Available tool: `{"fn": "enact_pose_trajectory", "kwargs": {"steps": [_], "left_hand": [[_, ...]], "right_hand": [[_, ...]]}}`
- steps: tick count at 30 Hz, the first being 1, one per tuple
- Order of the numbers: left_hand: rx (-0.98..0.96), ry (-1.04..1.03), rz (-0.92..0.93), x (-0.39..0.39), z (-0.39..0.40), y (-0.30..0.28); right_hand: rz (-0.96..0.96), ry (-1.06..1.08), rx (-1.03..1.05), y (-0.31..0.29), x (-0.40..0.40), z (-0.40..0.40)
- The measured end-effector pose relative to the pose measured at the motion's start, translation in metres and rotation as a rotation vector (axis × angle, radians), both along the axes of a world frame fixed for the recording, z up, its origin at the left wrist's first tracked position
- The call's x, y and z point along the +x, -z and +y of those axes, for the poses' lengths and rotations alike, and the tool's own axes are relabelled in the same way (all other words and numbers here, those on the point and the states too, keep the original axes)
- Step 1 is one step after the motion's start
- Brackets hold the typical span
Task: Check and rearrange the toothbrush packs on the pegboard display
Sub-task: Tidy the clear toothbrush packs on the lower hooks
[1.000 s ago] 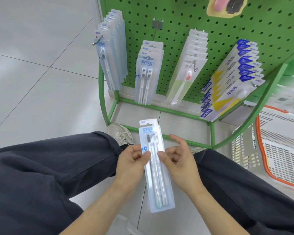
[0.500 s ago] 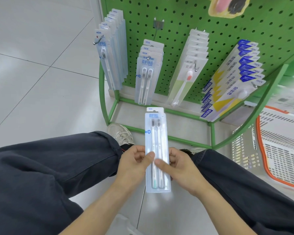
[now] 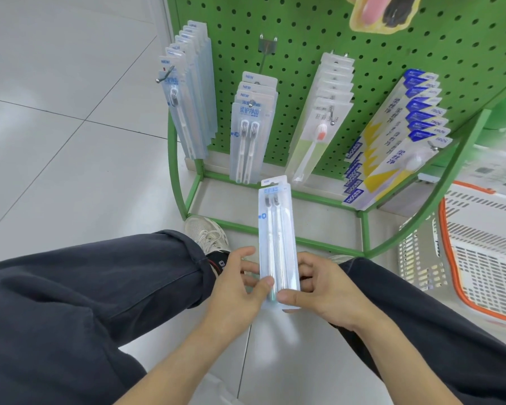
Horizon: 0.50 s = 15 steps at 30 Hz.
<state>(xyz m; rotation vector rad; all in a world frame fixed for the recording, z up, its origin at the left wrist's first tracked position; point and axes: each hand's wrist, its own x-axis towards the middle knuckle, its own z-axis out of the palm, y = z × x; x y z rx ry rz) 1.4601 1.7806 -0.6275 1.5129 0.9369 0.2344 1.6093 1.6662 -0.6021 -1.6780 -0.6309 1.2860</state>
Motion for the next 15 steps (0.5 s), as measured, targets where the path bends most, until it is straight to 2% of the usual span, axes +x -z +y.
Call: {"fn": "enact_pose_trajectory", "kwargs": {"steps": [3,7,10,12,15], "left_hand": [[0.142,0.107,0.023,0.000,-0.005,0.003],[-0.098,0.100,-0.023,0.001,-0.004,0.000],[-0.284,0.099,-0.104,0.000,0.001,-0.004],[-0.427,0.133,-0.169,0.000,0.004,-0.009],[-0.503,0.159,-0.210,0.000,0.005,-0.015]], "right_hand": [[-0.213,-0.073,-0.080,0.002,-0.005,0.001],[-0.583,-0.263,-0.053,0.003,-0.016,0.000],[-0.622,-0.298,-0.034,0.003,-0.013,0.000],[-0.569,-0.261,-0.065,0.005,-0.009,-0.002],[-0.479,-0.154,-0.085,0.007,-0.005,-0.002]]}}
